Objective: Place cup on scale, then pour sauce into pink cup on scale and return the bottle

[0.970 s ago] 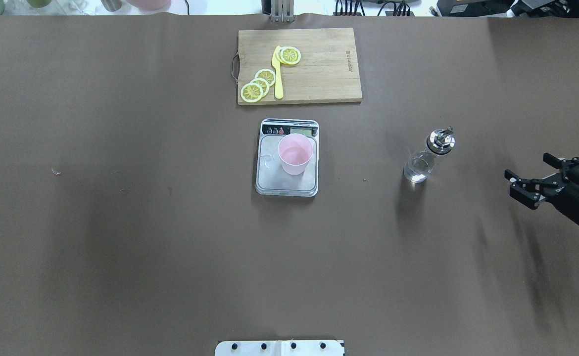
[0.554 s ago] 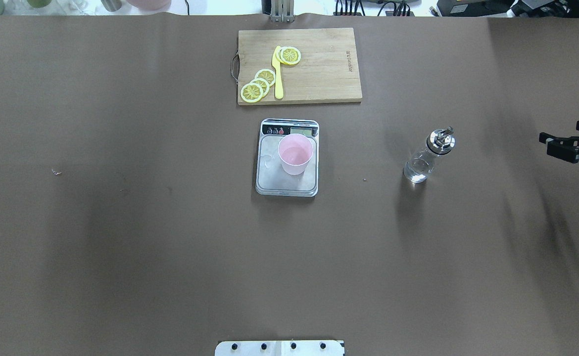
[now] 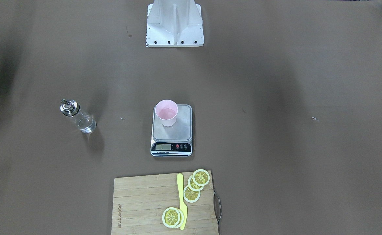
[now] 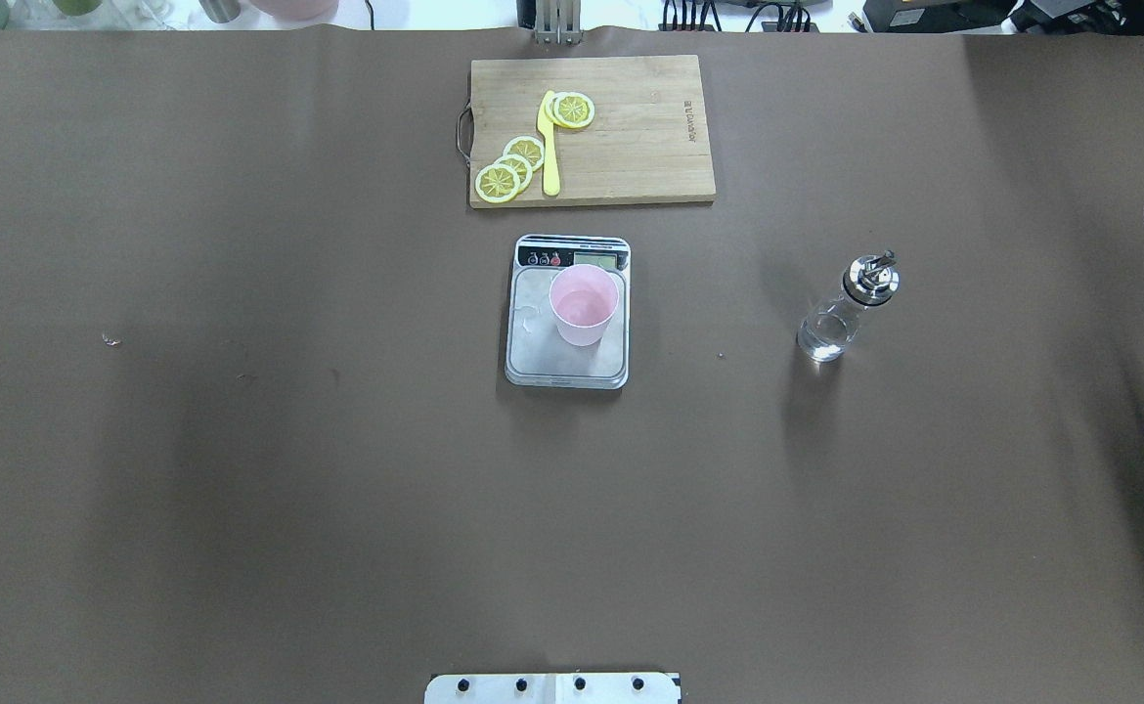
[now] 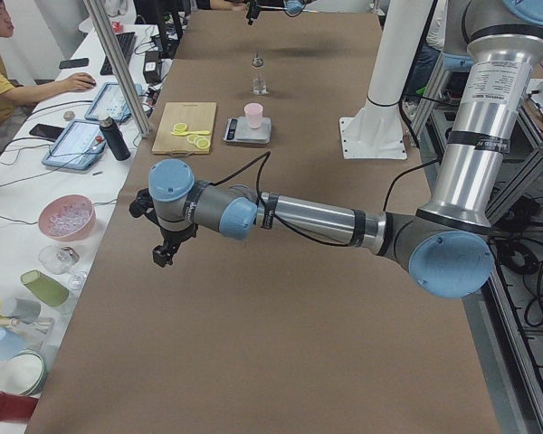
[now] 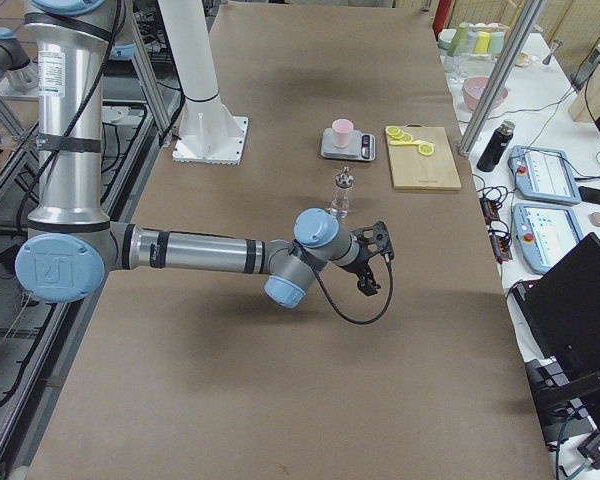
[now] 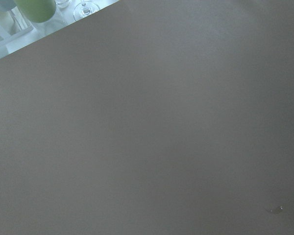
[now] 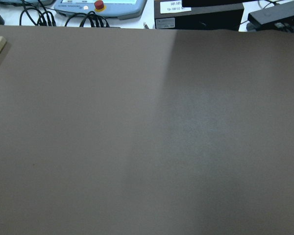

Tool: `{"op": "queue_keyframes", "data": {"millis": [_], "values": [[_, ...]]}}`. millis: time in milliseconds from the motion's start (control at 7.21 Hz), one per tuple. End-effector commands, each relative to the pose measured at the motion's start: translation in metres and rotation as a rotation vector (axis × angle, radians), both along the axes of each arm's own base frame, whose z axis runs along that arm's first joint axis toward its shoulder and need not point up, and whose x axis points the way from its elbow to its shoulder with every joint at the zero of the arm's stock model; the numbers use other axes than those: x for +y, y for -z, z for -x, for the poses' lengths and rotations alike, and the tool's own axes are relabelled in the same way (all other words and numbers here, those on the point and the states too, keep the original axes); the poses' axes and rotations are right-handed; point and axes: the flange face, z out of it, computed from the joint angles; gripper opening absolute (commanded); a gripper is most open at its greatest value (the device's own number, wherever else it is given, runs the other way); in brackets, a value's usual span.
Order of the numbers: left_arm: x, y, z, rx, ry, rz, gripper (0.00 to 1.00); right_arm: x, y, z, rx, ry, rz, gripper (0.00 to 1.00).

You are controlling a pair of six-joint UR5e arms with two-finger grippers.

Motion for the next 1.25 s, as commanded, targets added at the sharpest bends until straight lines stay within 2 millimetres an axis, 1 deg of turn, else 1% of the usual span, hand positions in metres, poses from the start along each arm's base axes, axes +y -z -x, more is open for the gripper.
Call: {"op": "queue_keyframes", "data": {"millis": [0,139,277,416,554,693,832,970,1109], "values": [[0.001,0.002,0.0,0.003,-0.004,-0.003,0.98,-0.037,0.007,-0.055,0.073,0.122,0.097,1.0],[0.001,0.001,0.0,0.003,-0.004,0.0,0.98,-0.041,-0.001,-0.062,0.111,0.158,0.138,1.0],[0.003,-0.002,0.001,0.003,-0.002,0.004,0.98,-0.039,-0.006,-0.072,0.125,0.151,0.173,1.0],[0.005,-0.005,0.003,0.002,-0.002,0.005,0.98,-0.034,-0.018,-0.079,0.133,0.149,0.186,1.0],[0.005,-0.004,0.004,0.002,-0.001,0.004,0.98,-0.032,-0.021,-0.087,0.13,0.137,0.195,1.0],[0.007,-0.007,0.004,-0.005,0.003,0.009,0.98,-0.028,-0.026,-0.102,0.122,0.13,0.252,1.0],[0.008,-0.011,0.004,-0.004,0.003,0.022,0.98,-0.036,-0.015,-0.112,0.138,0.16,0.301,1.0],[0.016,-0.025,0.004,-0.005,0.003,0.049,0.99,-0.049,0.012,-0.131,0.163,0.171,0.29,1.0],[0.023,-0.042,0.003,-0.004,0.0,0.093,0.99,-0.051,0.02,-0.135,0.212,0.166,0.267,1.0]]}}
